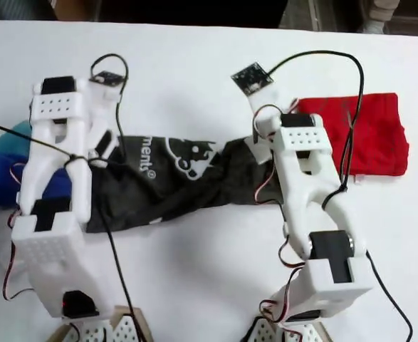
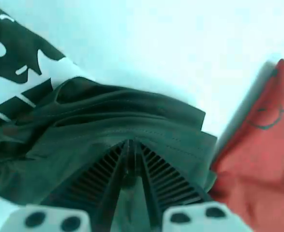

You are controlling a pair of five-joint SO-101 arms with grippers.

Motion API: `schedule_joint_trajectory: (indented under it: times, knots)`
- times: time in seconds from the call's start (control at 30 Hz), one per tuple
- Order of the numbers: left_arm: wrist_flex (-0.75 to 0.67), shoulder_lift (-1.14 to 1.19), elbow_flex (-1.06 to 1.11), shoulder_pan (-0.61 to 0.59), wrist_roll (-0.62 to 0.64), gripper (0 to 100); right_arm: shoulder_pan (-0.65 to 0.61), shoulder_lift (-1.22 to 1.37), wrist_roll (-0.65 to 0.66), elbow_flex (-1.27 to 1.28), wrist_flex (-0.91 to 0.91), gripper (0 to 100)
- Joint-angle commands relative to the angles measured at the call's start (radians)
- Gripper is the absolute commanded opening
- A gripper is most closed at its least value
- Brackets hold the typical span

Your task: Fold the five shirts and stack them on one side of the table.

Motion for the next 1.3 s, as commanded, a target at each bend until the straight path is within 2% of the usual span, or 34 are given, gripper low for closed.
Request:
schedule_joint_trajectory:
  times: [0.0,0.1,0.2,0.4,0.47,0.57,0.7,0.8,0.93,1.13,1.27]
  knots:
    - [0.008,-0.063,0.002,-0.009,-0.003,24,0.012,-0.048,0.002,-0.041,0.113,2.2]
    - [0.008,-0.063,0.002,-0.009,-0.003,24,0.018,-0.084,0.044,0.014,0.189,2.2]
    - [0.006,-0.063,-0.002,-0.006,-0.003,24,0.030,-0.096,0.114,0.124,0.177,2.2]
    - [0.006,-0.063,-0.001,-0.003,-0.003,24,0.107,-0.094,0.130,0.316,-0.058,2.1]
    - [0.006,-0.063,0.002,-0.003,-0.003,24,0.136,-0.094,0.169,0.359,-0.085,2.1]
    - [0.006,-0.063,0.002,-0.003,-0.003,24,0.171,-0.105,0.252,0.402,-0.045,2.1]
    - [0.006,-0.063,-0.001,-0.002,-0.003,24,0.217,-0.108,0.354,0.405,0.107,2.1]
    - [0.005,-0.061,-0.002,-0.002,-0.003,24,0.234,-0.166,0.388,0.405,0.142,2.1]
    - [-0.009,-0.061,-0.001,0.000,-0.003,24,0.171,-0.291,0.374,0.394,0.134,2.1]
    - [-0.005,-0.061,0.004,0.000,-0.003,24,-0.030,-0.343,0.173,0.305,0.119,2.1]
    - [-0.002,-0.061,0.005,-0.008,-0.002,24,-0.140,-0.271,0.034,0.262,0.002,2.1]
